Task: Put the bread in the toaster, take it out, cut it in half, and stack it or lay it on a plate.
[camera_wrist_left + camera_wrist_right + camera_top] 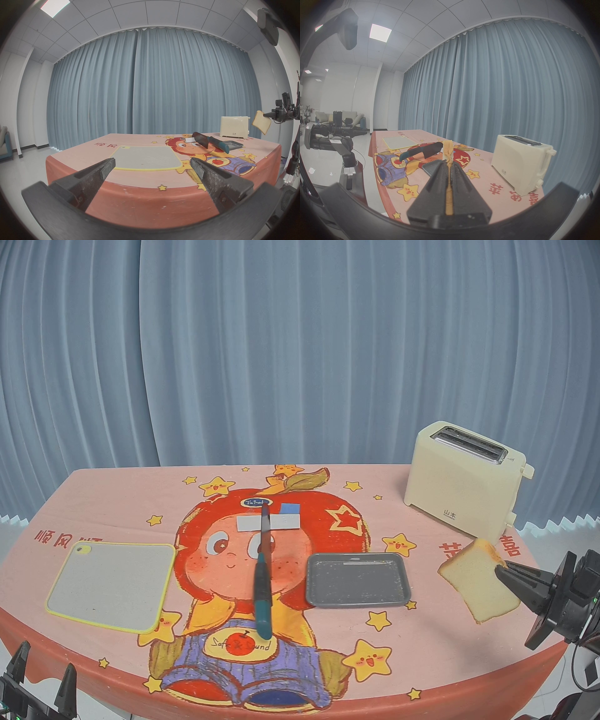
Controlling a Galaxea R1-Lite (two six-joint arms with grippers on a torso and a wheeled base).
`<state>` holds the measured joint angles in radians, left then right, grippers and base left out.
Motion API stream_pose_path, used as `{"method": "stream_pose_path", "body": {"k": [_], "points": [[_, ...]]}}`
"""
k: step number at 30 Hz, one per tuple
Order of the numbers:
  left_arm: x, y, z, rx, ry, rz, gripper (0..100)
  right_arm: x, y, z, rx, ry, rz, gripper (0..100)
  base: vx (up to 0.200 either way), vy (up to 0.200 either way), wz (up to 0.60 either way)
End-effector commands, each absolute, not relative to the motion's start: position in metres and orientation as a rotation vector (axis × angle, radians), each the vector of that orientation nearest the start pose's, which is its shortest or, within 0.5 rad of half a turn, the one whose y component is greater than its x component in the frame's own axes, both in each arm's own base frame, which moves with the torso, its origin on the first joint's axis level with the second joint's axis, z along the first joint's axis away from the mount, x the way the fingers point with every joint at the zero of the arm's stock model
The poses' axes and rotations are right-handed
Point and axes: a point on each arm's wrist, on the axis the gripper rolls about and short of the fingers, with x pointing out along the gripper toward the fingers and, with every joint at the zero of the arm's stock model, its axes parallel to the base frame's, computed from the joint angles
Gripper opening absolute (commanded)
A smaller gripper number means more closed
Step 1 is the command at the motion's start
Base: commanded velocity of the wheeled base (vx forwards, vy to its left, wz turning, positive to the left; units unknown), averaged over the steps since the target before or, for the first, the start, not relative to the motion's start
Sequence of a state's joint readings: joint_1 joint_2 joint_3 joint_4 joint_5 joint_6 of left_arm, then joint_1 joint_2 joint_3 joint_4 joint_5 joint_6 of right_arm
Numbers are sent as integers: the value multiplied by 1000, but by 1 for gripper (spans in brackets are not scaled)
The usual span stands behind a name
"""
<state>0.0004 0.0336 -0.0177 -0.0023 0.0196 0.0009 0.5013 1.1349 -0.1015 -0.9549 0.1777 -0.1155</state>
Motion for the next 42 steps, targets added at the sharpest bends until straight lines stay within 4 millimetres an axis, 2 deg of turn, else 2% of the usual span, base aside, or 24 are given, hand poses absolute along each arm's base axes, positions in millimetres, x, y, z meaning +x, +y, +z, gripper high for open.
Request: {"method": "stream_pose_path", "body": {"k": [1,42], "points": [[-20,0,77,0,32,20,100,112,66,152,-125,42,686,0,0,200,0],[-20,0,77,-1,32,21,100,109,68,146,-133,79,711,0,0,200,0]]}}
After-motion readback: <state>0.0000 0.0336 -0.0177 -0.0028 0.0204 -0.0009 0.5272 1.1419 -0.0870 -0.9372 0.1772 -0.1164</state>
